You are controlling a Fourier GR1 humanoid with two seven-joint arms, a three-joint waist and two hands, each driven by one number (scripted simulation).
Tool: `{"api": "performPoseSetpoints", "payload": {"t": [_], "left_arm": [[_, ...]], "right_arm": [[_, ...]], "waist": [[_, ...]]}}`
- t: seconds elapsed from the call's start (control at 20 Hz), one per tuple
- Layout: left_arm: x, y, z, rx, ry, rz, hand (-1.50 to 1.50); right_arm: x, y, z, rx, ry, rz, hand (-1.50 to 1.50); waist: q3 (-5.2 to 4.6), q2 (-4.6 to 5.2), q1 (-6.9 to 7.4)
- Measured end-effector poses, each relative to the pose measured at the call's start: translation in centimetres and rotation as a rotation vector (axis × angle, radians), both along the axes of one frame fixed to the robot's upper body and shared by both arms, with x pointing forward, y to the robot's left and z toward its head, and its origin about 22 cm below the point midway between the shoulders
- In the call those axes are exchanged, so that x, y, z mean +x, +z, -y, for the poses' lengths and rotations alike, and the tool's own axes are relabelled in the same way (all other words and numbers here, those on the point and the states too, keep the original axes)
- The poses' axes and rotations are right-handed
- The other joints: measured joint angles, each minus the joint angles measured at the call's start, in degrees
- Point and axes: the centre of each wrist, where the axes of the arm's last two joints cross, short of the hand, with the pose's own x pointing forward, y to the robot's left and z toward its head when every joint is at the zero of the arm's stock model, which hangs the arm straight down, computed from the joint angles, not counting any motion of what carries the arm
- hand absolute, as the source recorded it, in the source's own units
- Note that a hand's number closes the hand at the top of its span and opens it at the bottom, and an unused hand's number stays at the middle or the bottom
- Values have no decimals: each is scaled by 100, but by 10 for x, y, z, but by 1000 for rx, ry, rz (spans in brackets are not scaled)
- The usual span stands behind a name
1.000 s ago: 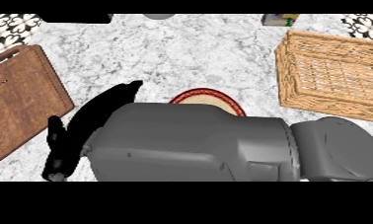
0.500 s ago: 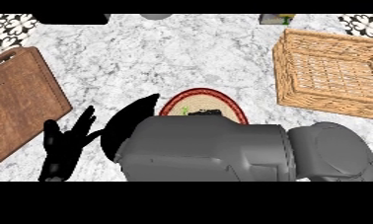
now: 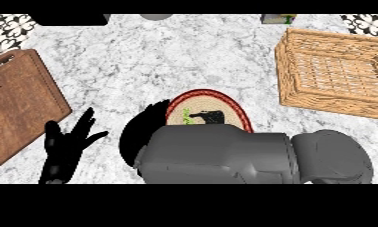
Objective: Pick the squash from the placemat and place it in the basket
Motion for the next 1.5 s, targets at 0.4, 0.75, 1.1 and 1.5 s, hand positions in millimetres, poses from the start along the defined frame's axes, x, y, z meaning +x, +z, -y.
{"api": "performPoseSetpoints", "payload": {"t": [0.4, 0.75, 1.1, 1.5], "left_arm": [[-2, 1, 1, -14, -10, 5, 0], [-1, 0, 1, -11, -10, 6, 0], [-1, -1, -3, -12, -10, 2, 0], [-3, -1, -3, -9, -10, 13, 0]], "right_arm": [[-2, -24, 10, 15, -17, 11, -150], [-2, -45, 19, -12, -39, 1, -150], [-1, -64, 29, -69, -62, -20, -150], [-4, -79, 37, -79, -62, -21, -150]], "waist": [[-7, 7, 26], [-3, 9, 40], [-5, 6, 8], [-1, 7, 15]]}}
